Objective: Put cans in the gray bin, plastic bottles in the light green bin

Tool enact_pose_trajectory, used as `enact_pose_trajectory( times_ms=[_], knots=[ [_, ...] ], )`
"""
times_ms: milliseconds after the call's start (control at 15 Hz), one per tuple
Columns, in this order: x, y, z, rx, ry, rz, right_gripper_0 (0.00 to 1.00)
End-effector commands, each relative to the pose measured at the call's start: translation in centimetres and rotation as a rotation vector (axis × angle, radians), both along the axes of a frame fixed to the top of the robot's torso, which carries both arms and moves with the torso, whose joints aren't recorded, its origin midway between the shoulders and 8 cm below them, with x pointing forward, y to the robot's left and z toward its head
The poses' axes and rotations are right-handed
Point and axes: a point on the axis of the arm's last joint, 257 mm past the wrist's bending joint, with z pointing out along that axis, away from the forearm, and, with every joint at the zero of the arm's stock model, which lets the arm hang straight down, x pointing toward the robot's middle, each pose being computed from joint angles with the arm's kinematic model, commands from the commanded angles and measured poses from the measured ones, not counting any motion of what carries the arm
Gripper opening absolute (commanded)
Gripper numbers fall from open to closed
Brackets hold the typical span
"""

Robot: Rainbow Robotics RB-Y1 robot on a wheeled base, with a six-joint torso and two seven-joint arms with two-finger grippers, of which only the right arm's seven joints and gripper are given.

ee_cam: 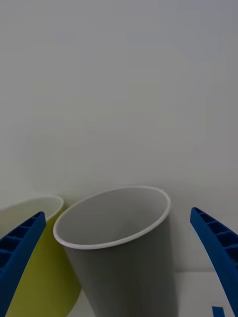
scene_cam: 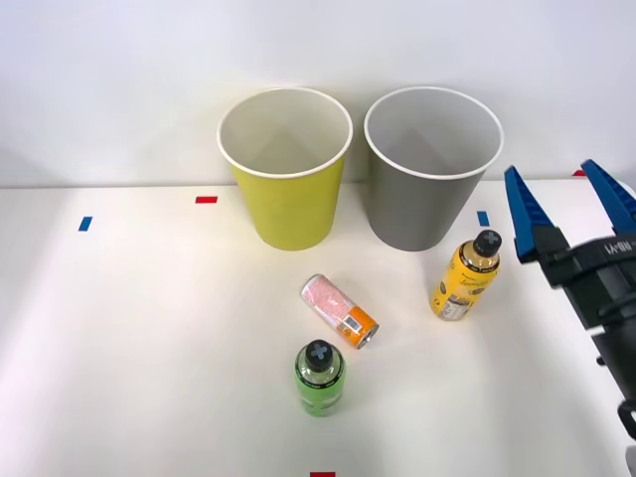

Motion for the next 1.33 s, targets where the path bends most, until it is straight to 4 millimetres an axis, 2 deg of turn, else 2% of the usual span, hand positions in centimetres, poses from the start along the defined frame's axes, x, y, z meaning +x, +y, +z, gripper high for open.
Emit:
enact_pose_trajectory(
  times_ms=[67, 333, 533, 800, 1133, 1333],
  knots=[
    [-2.4, -2.4, -3.5, -0.005, 0.074, -0.054, 1.00],
    [-3.9, -4.5, -7.5, 0.029, 0.174, -0.108, 1.00],
    [-3.6, -6.7, -12.0, 0.054, 0.239, -0.188, 1.00],
    [-3.7, -7.1, -16.7, 0.095, 0.315, -0.226, 1.00],
    [-4.3, -7.2, -20.1, 0.106, 0.360, -0.294, 1.00],
    [-4.0, -7.6, -20.6, 0.062, 0.365, -0.297, 1.00]
  ],
)
